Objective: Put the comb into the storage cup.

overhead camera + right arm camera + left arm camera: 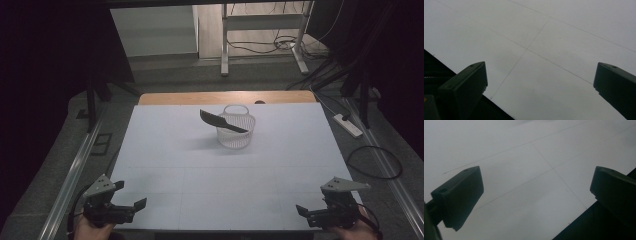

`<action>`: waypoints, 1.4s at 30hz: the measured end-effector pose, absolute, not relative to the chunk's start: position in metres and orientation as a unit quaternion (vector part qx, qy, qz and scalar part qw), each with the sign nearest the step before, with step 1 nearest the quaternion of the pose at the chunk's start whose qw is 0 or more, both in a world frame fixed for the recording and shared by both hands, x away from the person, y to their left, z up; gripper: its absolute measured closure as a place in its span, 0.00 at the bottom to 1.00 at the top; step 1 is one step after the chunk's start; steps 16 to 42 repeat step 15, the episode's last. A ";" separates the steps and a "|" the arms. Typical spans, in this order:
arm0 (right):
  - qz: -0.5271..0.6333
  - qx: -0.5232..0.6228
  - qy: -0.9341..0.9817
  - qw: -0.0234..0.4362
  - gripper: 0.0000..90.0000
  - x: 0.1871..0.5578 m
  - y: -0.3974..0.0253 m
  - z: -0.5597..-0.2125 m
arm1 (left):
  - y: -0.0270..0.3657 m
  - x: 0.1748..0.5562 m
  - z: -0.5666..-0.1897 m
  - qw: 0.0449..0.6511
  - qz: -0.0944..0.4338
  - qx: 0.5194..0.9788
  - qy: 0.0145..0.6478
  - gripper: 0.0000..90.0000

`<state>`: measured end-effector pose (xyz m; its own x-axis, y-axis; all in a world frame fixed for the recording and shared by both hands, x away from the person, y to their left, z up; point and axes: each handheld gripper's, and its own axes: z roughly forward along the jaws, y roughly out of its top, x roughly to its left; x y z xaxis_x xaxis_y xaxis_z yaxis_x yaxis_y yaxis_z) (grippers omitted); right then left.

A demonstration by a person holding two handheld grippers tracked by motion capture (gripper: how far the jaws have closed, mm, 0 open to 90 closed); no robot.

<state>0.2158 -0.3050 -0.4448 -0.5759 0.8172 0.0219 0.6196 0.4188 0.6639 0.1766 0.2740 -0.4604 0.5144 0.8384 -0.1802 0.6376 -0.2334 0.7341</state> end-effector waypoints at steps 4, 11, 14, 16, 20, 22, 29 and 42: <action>0.319 0.434 0.829 0.155 0.00 0.216 -0.305 -0.445 | 0.272 0.177 -0.461 0.388 0.125 0.781 0.474 0.00; 0.314 0.432 0.831 0.154 0.00 0.216 -0.304 -0.445 | 0.269 0.179 -0.462 0.377 0.123 0.788 0.472 0.00; 0.315 0.432 0.831 0.154 0.00 0.216 -0.304 -0.445 | 0.269 0.179 -0.462 0.376 0.121 0.788 0.473 0.00; 0.314 0.432 0.831 0.155 0.00 0.217 -0.304 -0.445 | 0.269 0.180 -0.461 0.375 0.121 0.789 0.472 0.00; 0.314 0.432 0.831 0.155 0.00 0.217 -0.304 -0.445 | 0.269 0.180 -0.461 0.375 0.121 0.789 0.472 0.00; 0.314 0.432 0.831 0.155 0.00 0.217 -0.304 -0.445 | 0.269 0.180 -0.461 0.375 0.121 0.789 0.472 0.00; 0.314 0.432 0.831 0.155 0.00 0.217 -0.304 -0.445 | 0.269 0.180 -0.461 0.375 0.121 0.789 0.472 0.00; 0.314 0.432 0.831 0.155 0.00 0.217 -0.304 -0.445 | 0.269 0.180 -0.461 0.375 0.121 0.789 0.472 0.00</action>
